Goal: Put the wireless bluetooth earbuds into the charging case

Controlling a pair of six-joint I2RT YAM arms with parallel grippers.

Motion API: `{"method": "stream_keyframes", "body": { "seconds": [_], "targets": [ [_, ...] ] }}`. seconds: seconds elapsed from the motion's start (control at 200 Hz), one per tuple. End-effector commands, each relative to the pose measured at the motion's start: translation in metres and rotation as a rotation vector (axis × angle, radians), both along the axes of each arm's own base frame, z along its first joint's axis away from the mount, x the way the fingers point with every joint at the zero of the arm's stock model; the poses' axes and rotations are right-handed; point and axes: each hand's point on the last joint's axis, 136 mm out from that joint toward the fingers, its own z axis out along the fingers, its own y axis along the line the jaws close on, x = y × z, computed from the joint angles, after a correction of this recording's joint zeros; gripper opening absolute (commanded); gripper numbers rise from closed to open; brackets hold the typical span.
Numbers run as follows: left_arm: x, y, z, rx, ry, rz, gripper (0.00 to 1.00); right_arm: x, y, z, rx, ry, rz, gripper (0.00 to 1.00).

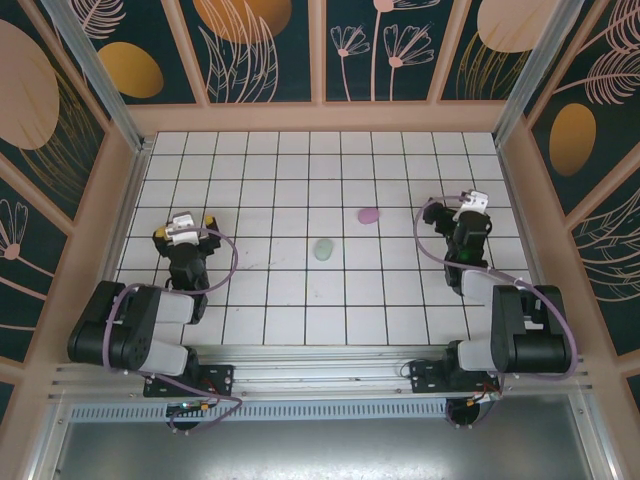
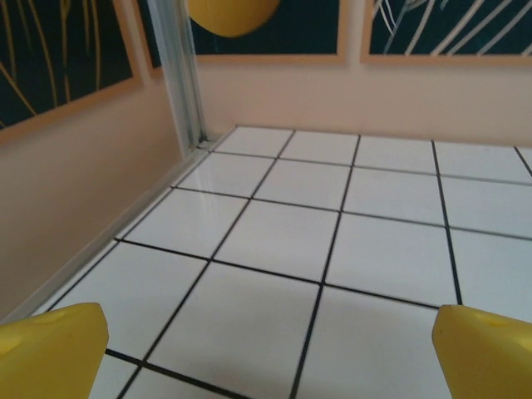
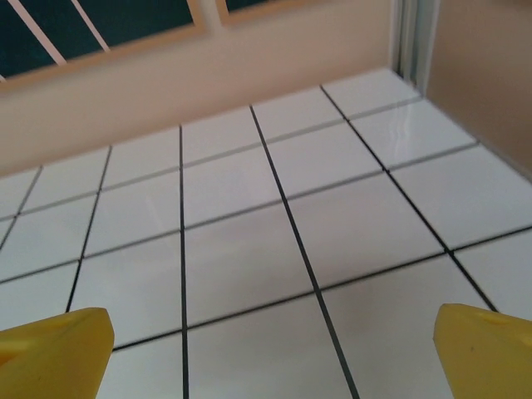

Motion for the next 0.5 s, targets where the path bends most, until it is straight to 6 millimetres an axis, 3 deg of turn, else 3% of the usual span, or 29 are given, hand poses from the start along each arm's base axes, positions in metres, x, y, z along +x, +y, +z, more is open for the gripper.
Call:
{"method": "stream_keyframes", "body": {
  "seconds": [0.0, 0.21, 0.31, 0.495],
  "targets": [
    [0.000, 0.003, 0.021, -0.024, -0.103, -0.010, 0.99, 0.001, 0.003, 0.034, -0.075, -0.179, 0.039, 0.99],
    [0.015, 0.003, 0.005, -0.056, -0.052, -0.065, 0.99, -0.004, 0.009, 0.034, -0.084, -0.181, 0.094, 0.99],
    [0.015, 0.004, 0.006, -0.060, -0.054, -0.069, 0.99, -0.008, -0.001, 0.033, -0.071, -0.180, 0.068, 0.99],
    [0.016, 0.004, 0.006, -0.060, -0.057, -0.069, 0.99, -0.011, 0.002, 0.033, -0.034, -0.191, 0.107, 0.99]
  ]
}}
